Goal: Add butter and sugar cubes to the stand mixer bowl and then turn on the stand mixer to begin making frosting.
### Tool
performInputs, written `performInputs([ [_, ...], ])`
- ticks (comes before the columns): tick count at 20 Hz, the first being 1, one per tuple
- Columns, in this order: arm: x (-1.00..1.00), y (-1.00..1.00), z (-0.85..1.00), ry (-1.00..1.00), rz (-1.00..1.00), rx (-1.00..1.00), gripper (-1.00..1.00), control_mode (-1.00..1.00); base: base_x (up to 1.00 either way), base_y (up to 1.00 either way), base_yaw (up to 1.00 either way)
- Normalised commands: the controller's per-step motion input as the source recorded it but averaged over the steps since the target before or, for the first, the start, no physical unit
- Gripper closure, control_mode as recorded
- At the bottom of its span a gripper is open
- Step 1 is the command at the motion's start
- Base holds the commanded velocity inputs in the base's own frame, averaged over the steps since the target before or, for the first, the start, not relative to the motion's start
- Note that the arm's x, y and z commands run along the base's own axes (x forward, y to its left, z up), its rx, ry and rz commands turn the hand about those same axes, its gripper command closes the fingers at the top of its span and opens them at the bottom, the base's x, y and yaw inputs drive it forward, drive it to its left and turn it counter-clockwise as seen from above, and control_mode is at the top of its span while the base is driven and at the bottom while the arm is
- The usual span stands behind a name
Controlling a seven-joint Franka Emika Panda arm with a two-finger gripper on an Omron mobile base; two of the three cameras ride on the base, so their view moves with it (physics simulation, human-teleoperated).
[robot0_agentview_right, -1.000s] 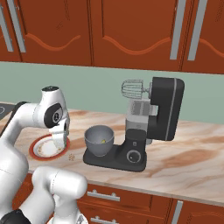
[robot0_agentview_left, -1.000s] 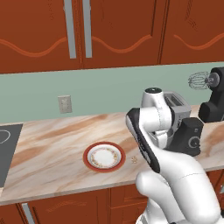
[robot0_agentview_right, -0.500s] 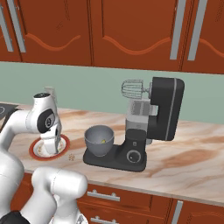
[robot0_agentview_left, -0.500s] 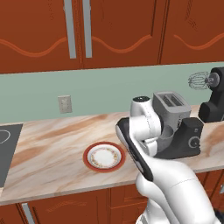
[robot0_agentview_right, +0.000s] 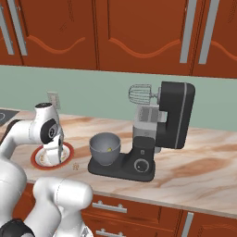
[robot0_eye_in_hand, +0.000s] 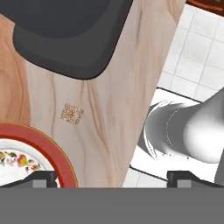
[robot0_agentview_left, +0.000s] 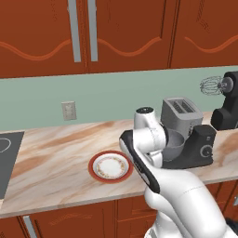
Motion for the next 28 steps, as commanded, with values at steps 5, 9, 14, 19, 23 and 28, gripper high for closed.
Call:
performInputs([
  [5, 0.22, 0.02, -0.25, 0.0, 0.01, 0.0, -1.0, -1.0, 0.0, 0.0, 0.0],
  [9, 0.31, -0.01, -0.24, 0.0, 0.0, 0.0, -1.0, -1.0, 0.0, 0.0, 0.0],
  [14, 0.31, 0.0, -0.23, 0.0, 0.0, 0.0, -1.0, -1.0, 0.0, 0.0, 0.0],
  [19, 0.11, -0.08, -0.24, 0.0, 0.0, 0.0, -1.0, -1.0, 0.0, 0.0, 0.0],
  [23, 0.0, -0.19, -0.19, 0.0, 0.0, 0.0, -1.0, -1.0, 0.0, 0.0, 0.0],
  [28, 0.07, -0.13, -0.17, 0.0, 0.0, 0.0, -1.0, -1.0, 0.0, 0.0, 0.0],
])
